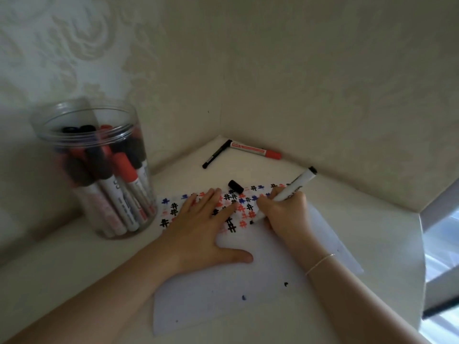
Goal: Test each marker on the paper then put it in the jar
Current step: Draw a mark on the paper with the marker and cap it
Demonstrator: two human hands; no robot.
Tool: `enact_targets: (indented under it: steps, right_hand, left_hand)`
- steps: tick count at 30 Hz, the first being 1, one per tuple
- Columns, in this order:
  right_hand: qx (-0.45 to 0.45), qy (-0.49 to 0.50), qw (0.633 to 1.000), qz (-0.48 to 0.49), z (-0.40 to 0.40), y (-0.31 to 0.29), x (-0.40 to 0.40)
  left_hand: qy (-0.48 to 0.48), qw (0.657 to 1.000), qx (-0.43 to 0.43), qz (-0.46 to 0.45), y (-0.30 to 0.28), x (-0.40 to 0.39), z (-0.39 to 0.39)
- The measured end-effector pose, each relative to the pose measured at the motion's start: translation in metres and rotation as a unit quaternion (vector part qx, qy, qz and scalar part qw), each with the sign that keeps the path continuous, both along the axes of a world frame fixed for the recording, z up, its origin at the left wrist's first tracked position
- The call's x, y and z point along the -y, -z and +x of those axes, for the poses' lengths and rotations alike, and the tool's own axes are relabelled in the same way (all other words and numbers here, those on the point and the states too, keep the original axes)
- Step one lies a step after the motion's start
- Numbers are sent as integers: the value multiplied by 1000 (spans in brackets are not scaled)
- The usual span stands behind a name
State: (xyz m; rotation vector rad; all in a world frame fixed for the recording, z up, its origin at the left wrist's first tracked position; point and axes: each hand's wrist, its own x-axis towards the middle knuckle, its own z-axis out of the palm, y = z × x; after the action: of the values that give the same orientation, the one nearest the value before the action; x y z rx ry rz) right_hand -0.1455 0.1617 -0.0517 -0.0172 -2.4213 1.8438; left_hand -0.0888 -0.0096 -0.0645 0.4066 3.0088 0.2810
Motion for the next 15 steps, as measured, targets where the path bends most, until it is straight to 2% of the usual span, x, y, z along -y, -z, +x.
enact_targets:
  steps: [5,15]
  right_hand:
    - [-22,26,999,38,-2,2,2]
    - [6,10,1000,26,-1,2,0]
  left_hand:
    - [-1,1000,2,-3,-1,-2,1]
    - [1,1000,-7,1,1,-3,0]
